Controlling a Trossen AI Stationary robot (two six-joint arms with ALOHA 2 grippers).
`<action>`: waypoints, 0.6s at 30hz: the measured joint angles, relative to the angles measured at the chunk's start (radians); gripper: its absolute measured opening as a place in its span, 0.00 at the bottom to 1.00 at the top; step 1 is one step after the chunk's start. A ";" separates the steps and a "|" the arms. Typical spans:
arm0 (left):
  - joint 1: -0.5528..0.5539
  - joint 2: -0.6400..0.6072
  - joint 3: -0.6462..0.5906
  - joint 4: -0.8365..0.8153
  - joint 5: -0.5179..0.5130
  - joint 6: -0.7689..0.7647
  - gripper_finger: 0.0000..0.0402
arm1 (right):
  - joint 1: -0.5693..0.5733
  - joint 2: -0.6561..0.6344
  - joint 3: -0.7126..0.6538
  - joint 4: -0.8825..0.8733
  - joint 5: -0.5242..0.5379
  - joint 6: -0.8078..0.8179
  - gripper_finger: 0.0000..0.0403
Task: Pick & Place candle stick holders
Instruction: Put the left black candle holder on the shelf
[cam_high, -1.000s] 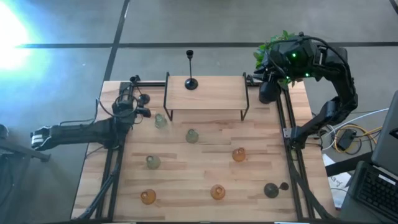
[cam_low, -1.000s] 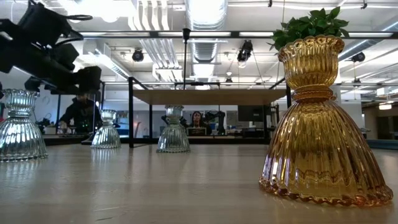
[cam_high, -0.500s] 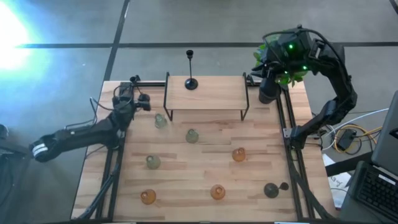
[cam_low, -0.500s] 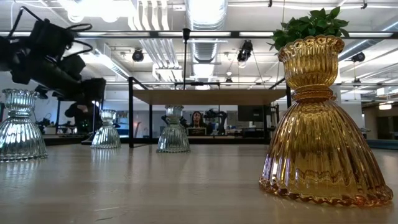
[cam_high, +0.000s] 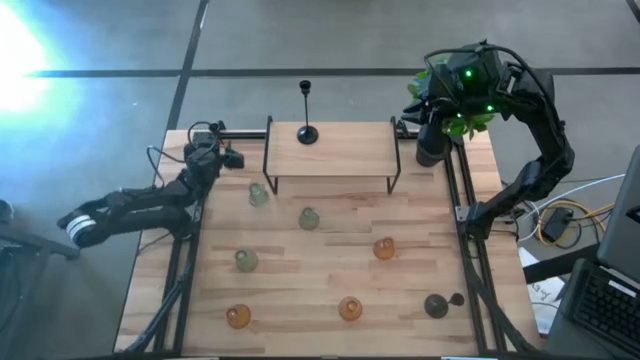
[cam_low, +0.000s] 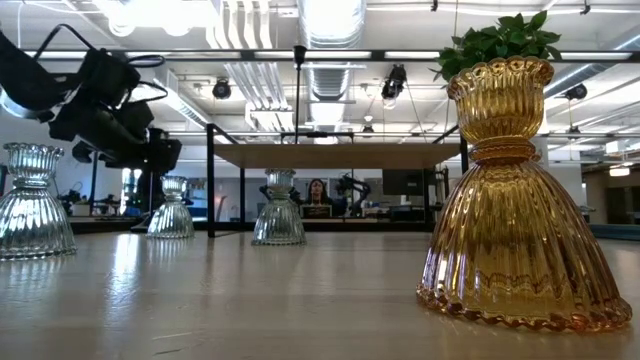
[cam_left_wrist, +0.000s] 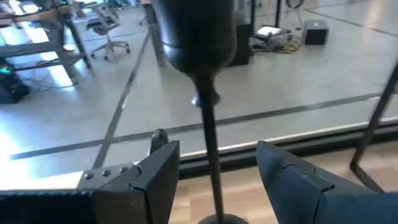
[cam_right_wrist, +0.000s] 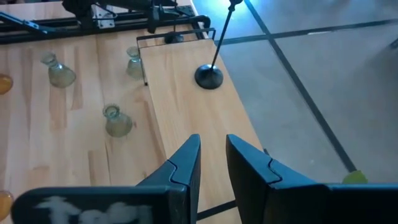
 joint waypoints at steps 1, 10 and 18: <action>-0.004 0.008 0.005 0.003 -0.012 -0.005 0.54 | 0.000 0.000 0.000 0.000 0.000 0.005 0.18; -0.001 0.024 0.033 0.004 -0.099 -0.039 0.22 | 0.000 -0.006 0.000 -0.001 -0.002 0.026 0.14; 0.009 0.018 0.057 -0.002 -0.098 -0.036 0.05 | 0.000 -0.007 0.000 -0.001 -0.002 0.025 0.15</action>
